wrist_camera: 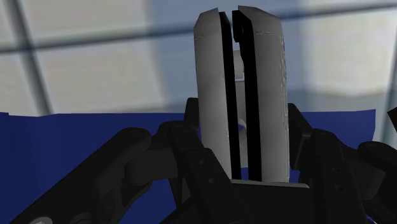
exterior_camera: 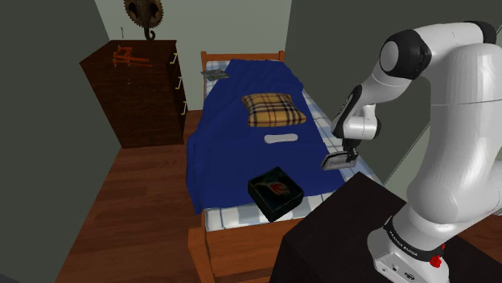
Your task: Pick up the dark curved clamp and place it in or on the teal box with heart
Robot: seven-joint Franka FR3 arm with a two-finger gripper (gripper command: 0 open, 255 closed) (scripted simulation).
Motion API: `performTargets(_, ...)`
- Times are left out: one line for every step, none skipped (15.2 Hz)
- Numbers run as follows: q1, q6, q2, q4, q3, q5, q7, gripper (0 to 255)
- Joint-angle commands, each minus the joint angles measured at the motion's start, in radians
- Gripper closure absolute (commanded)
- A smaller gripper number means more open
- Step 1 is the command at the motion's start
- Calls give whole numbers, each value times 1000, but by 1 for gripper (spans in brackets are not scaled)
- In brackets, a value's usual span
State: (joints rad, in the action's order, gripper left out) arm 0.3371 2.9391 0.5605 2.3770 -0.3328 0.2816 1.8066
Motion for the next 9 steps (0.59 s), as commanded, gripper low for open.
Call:
performTargets(0,0,1,0,1,0,0,255)
performTargets(0,0,1,0,1,0,0,255)
performTargets(0,0,0,0,1,0,0,255)
performTargets(0,0,0,0,1,0,0,255)
performTargets(0,0,0,0,1,0,0,255)
performTargets(0,0,1,0,1,0,0,255)
performTargets(-10,-10,-14,5,-10,-6,-4,255)
performTargets(-20,-20,-28,11,-22,-12,-7,255)
performTargets(-30,-30,-43,16,-34,-18,-12,255)
